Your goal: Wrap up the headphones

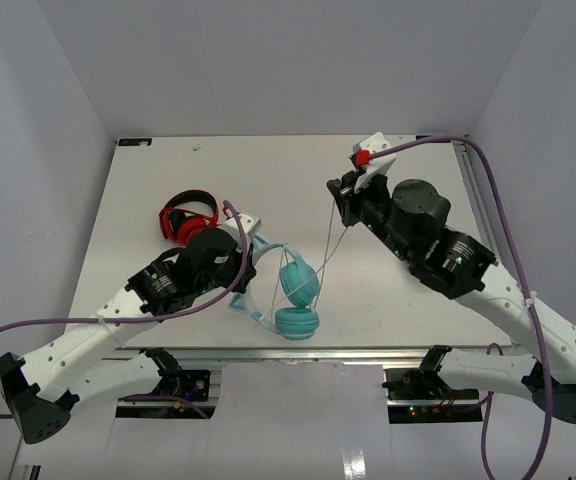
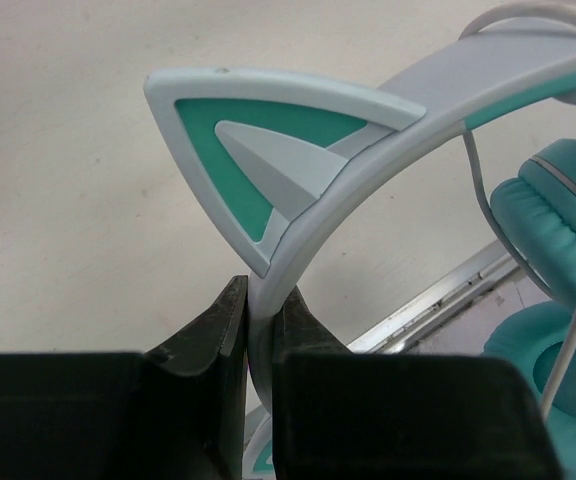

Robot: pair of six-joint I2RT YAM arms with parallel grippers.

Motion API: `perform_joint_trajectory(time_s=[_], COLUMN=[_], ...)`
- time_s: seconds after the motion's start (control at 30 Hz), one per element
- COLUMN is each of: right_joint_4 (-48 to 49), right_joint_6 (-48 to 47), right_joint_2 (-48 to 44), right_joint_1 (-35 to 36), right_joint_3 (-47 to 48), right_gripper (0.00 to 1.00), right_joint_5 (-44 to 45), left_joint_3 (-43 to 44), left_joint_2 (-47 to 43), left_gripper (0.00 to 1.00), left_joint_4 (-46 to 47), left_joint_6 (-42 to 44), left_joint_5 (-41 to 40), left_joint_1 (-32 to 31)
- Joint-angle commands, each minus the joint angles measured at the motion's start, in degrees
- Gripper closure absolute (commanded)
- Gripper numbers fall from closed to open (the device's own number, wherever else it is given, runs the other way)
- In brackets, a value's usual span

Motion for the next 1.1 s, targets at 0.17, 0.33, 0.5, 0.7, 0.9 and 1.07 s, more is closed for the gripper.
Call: perform_joint_trajectory(time_s=[0.17, 0.33, 0.5, 0.7, 0.9, 1.07], right_joint_4=[4.30, 5.47, 5.56, 3.77, -5.54, -7.43], right_joint_6=[-1.96, -0.97, 0.05, -0.06, -1.26, -1.23], right_joint_2=[5.62, 6.36, 7.60, 12.58, 17.62, 17.42], right_joint_1=[-6.08, -8.78, -11.65, -14.13, -14.15, -14.15], right_joint_3=[6.11, 5.76, 6.32, 11.77, 21.66, 21.92], right_gripper=[0.92, 0.92, 0.92, 0.92, 0.92, 0.92], right_joint_5=[-13.53, -20.68, -24.25, -30.52, -37.42, -42.70], left_joint_3=[-0.94, -1.31, -1.65, -1.64, 1.48, 2.03], left_joint_2=[-3.85, -5.93, -7.12, -4.39, 1.86, 6.00], left_gripper=[1.00, 1.00, 1.00, 1.00, 1.00, 1.00], left_joint_4=[6.18, 6.83, 7.25, 7.09, 4.65, 3.66], left_joint_6=[3.77, 4.15, 4.35, 5.73, 6.18, 5.48], left_joint_5=[16.99, 19.59, 21.60, 22.59, 16.75, 12.77], left_joint_1=[0.01, 0.01, 0.01, 0.01, 0.01, 0.01])
